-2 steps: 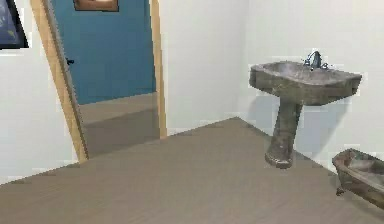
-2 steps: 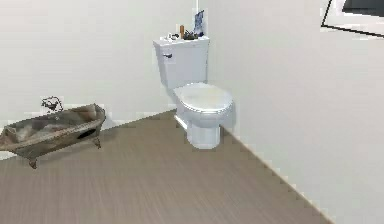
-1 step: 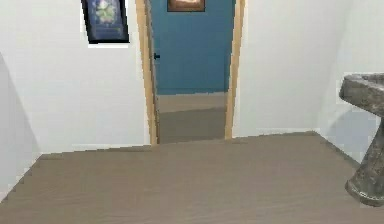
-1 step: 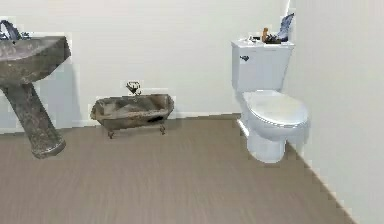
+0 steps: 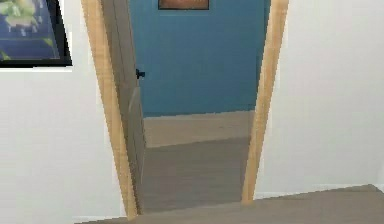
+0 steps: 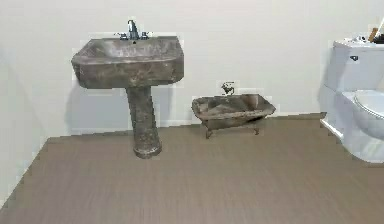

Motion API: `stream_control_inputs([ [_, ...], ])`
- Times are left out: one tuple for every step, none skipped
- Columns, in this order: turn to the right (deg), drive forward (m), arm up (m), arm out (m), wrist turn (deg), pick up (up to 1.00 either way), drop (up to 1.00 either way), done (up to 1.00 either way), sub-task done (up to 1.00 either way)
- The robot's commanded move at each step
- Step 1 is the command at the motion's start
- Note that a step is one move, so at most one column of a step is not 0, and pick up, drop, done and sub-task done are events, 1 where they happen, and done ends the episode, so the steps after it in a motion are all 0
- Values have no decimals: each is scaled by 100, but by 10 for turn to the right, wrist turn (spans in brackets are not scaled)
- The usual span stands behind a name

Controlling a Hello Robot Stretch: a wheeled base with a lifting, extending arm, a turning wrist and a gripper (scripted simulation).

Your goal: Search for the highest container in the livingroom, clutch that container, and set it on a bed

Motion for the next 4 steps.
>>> stream_control_inputs([
  [0,100,0,0,0,0,0,0,0],
  [-60,0,0,0,0,0,0,0,0],
  [0,40,0,0,0,0,0,0,0],
  [450,0,0,0,0,0,0,0,0],
])
